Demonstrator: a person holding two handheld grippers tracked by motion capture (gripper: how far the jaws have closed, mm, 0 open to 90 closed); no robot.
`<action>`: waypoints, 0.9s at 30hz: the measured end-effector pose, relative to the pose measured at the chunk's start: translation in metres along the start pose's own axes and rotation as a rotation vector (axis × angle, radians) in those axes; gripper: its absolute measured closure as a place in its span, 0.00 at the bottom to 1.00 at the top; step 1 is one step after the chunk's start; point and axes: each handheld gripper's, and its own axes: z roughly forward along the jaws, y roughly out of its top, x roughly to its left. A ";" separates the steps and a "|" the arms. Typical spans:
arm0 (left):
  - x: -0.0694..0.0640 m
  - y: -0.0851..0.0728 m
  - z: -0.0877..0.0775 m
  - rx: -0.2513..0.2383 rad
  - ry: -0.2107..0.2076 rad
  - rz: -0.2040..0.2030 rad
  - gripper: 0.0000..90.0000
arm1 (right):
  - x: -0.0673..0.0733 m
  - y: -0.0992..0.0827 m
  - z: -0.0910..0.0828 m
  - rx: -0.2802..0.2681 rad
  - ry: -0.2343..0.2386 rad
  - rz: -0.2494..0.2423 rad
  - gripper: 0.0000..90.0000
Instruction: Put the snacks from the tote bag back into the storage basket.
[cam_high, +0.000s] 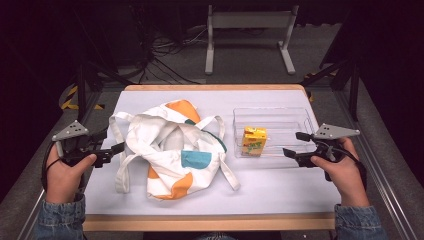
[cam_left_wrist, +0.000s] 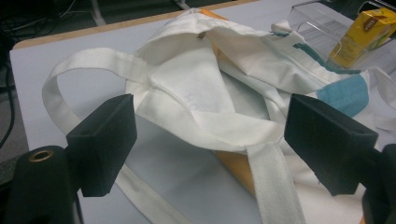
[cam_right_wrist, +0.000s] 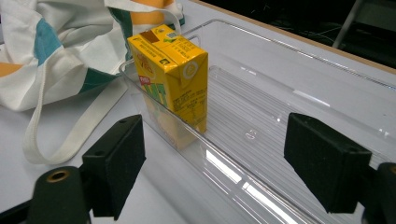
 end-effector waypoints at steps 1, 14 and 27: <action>0.000 0.000 0.000 0.000 0.000 0.000 0.20 | 0.001 -0.001 0.000 -0.002 0.001 -0.002 0.23; 0.000 0.000 -0.001 -0.002 0.001 0.003 0.19 | 0.009 -0.031 0.013 -0.039 -0.075 0.018 0.20; 0.000 -0.001 0.000 -0.002 0.001 0.006 0.19 | 0.022 -0.030 0.009 -0.022 -0.095 -0.027 0.20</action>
